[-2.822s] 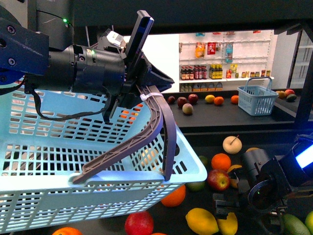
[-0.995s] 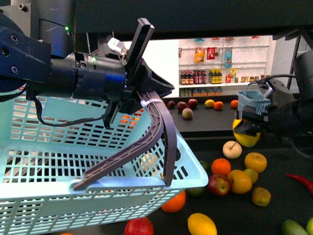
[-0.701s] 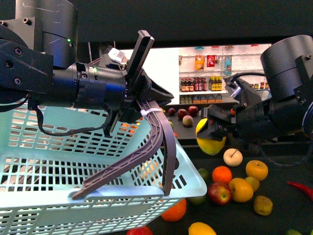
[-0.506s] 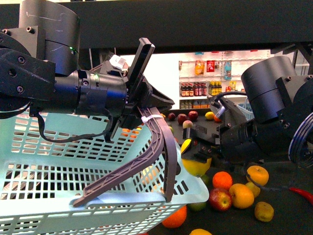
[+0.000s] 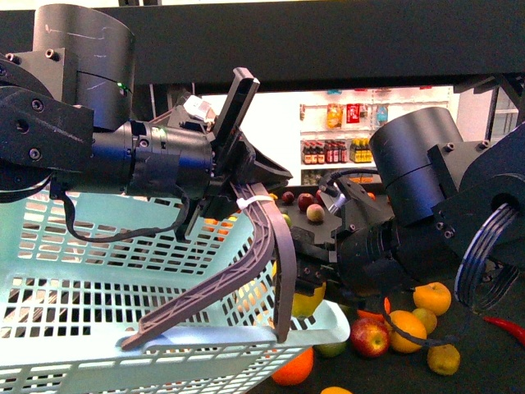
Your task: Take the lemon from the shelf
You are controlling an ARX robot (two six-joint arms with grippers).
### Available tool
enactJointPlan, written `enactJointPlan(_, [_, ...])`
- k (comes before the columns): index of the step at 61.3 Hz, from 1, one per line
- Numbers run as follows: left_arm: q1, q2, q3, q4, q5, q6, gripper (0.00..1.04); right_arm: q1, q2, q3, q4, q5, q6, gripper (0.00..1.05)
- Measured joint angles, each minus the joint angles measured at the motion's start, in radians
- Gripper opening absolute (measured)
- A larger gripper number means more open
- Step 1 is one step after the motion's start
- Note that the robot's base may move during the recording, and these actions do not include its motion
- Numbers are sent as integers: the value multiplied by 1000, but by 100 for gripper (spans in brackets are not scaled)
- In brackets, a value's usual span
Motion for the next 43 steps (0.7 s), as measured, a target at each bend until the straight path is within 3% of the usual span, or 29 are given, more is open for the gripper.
enactJointPlan(18, [0,0,0,0,-2,-3,7,-39,-35,-31,93,-26,31,103])
enactJointPlan(27, [0,0,0,0,-6,-3,7,-107,-72,-35,140,-28,38,102])
enactJointPlan(33, [0,0,0,0,-10,0,7,-206,-78,-39,192,-21,52,102])
enactJointPlan(43, [0,0,0,0,-10,-4,7,-337,31,-40,244,67,-16,102])
